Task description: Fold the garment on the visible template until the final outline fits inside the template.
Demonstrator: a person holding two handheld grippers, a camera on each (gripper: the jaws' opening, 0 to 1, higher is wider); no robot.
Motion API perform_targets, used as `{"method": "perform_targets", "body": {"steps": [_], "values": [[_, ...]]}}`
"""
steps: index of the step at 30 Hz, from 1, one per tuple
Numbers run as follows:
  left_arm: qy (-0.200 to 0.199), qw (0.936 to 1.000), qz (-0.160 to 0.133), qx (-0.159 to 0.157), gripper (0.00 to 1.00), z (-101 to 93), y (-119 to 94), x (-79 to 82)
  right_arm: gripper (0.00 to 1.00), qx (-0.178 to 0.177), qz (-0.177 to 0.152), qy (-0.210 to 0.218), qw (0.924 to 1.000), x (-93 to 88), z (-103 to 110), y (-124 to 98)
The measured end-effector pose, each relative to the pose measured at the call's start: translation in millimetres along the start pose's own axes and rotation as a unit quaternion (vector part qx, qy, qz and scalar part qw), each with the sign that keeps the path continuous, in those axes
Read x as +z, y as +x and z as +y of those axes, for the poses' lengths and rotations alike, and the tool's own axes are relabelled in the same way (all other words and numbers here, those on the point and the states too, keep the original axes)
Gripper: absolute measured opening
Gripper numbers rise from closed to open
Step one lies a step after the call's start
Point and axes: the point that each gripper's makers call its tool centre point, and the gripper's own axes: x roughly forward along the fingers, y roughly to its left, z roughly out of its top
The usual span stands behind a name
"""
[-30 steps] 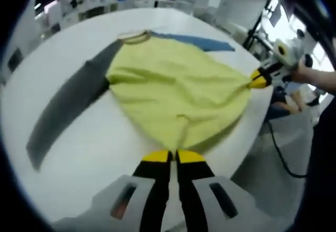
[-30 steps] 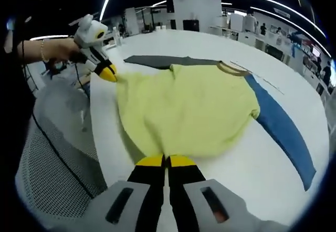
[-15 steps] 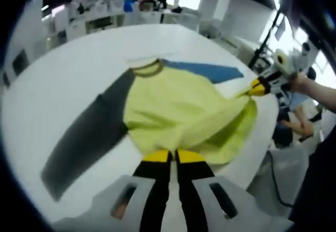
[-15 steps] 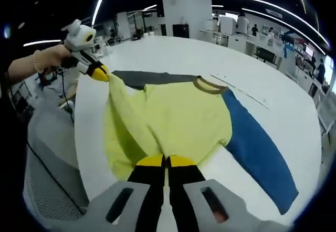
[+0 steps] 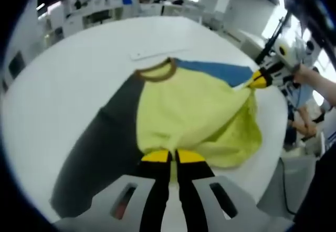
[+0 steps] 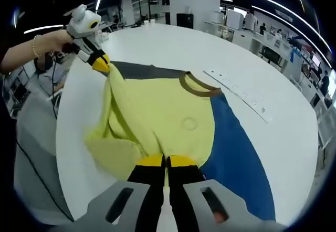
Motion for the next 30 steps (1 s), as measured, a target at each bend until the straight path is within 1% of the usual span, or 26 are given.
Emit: {"method": "perform_targets", "body": {"steps": [4,7,11,14,22,30], "values": [[0.006,0.9997,0.022,0.0,0.0,11.0,17.4,2.3,0.02,0.005,0.015,-0.001,0.9999,-2.6,-10.7,14.1],[0.005,0.9993,0.038,0.0,0.0,19.1,31.4,3.2,0.02,0.007,0.026,0.011,0.9996,-5.5,-21.0,27.6],[-0.005,0.9979,0.064,-0.003,0.01,23.9,44.8,-2.1,0.02,0.01,0.039,0.034,0.9986,-13.0,-28.4,41.6],[-0.009,0.9972,0.074,-0.004,0.01,28.5,52.7,-4.5,0.02,0.009,0.046,0.039,0.9981,-18.1,-31.0,48.7],[-0.011,0.9959,0.09,-0.003,0.01,37.3,66.5,-10.5,0.02,0.006,0.063,0.037,0.9973,-24.6,-31.7,60.2],[-0.017,0.9952,0.097,-0.002,0.01,41.1,72.5,-15.7,0.02,0.008,0.07,0.036,0.9969,-28.3,-32.2,66.8]]}}
